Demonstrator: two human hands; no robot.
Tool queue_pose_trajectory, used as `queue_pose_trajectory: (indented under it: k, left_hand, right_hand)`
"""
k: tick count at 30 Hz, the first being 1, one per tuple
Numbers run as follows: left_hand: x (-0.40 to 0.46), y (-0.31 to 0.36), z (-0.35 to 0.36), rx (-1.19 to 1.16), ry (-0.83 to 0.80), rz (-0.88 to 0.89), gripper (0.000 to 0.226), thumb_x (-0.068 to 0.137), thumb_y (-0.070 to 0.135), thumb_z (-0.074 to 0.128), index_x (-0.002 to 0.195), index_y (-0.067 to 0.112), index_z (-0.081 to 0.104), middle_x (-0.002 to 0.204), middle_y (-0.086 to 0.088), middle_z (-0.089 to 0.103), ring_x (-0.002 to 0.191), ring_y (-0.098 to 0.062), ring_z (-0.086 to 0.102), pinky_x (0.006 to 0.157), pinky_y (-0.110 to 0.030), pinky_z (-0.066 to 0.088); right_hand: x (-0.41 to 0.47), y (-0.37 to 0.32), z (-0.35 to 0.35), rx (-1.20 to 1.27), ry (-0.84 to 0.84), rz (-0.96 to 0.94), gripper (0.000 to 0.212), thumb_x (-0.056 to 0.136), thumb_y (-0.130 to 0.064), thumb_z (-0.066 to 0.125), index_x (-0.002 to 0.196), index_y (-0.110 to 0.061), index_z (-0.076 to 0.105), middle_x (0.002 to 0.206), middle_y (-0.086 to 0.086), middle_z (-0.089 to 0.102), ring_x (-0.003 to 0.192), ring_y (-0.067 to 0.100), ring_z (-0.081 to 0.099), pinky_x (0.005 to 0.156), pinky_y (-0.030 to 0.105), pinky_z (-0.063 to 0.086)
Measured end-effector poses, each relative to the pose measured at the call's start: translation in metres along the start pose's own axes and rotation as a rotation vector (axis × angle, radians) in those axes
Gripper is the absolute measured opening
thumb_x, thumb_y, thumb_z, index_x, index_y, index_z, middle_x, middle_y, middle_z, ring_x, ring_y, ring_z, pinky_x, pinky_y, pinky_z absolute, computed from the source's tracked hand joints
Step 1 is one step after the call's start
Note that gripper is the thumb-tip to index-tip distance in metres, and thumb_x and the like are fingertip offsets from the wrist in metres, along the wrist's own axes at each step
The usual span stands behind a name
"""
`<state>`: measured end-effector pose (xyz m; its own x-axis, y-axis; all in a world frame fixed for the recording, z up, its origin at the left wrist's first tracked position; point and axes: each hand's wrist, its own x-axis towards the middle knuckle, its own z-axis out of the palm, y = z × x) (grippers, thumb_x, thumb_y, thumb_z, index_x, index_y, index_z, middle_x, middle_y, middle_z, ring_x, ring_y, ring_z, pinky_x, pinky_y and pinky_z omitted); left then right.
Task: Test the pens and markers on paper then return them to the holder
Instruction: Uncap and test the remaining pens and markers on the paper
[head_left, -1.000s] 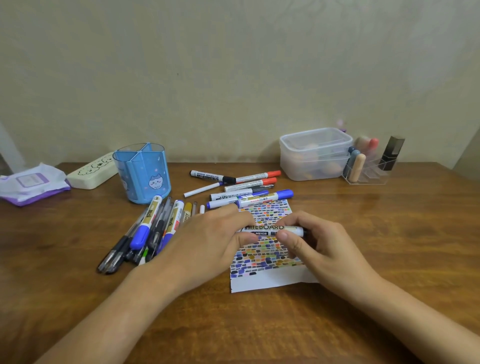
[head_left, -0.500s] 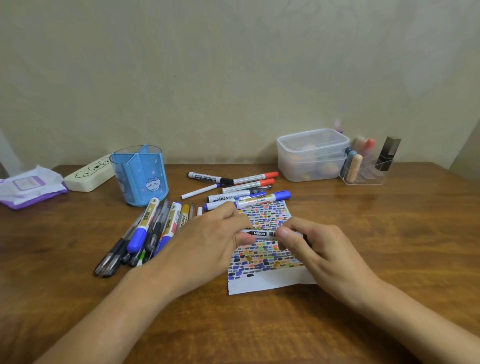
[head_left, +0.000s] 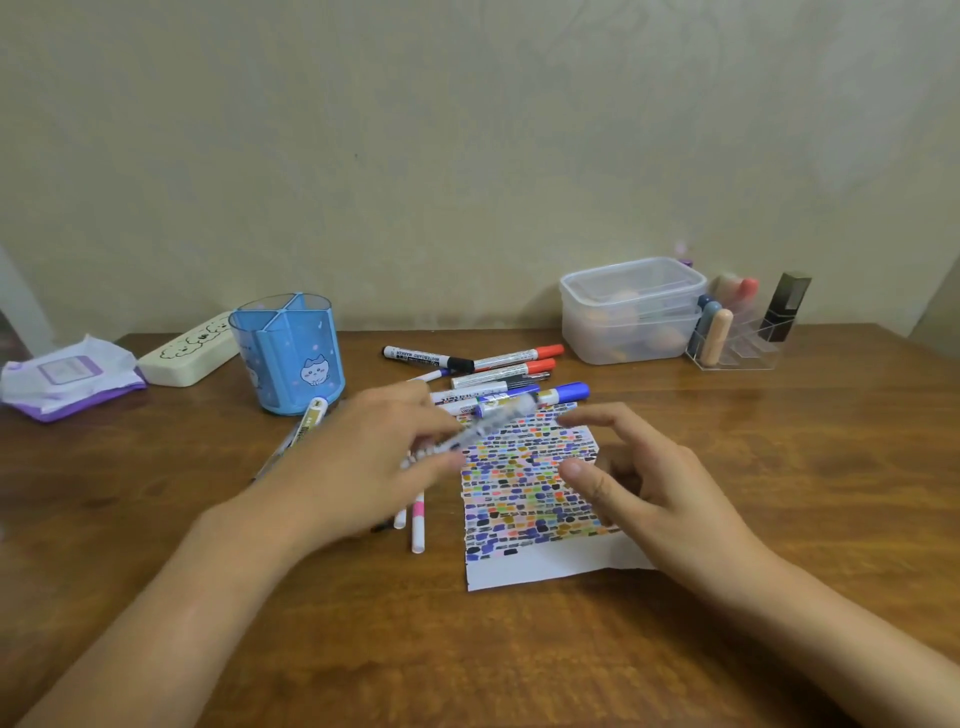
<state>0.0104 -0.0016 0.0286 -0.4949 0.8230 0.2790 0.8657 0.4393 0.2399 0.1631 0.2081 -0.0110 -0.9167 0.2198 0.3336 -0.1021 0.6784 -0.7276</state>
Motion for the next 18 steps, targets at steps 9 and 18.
queue_pose_trajectory:
  k: [9, 18]
  left_hand:
    - [-0.007, -0.048, -0.012, 0.205, 0.06, -0.437, 0.018, 0.094, 0.037, 0.056, 0.104, 0.038, 0.041, 0.071, 0.006, 0.056, 0.066, -0.012, 0.055, 0.051, -0.029, 0.036]
    - [-0.006, -0.053, -0.008, 0.269, -0.022, -0.489, 0.011, 0.097, 0.04, 0.05, 0.107, 0.039, 0.046, 0.079, 0.009, 0.054, 0.073, -0.007, 0.054, 0.052, -0.026, 0.037]
  right_hand:
    - [0.001, 0.006, 0.001, -0.043, -0.036, 0.023, 0.018, 0.098, -0.042, 0.055, 0.115, -0.046, 0.06, 0.075, -0.001, 0.067, 0.066, 0.012, 0.063, 0.069, 0.037, 0.055]
    - [0.004, 0.01, 0.0, -0.059, -0.045, 0.045, 0.015, 0.1, -0.033, 0.056, 0.106, -0.043, 0.065, 0.071, -0.004, 0.067, 0.062, 0.01, 0.061, 0.064, 0.031, 0.051]
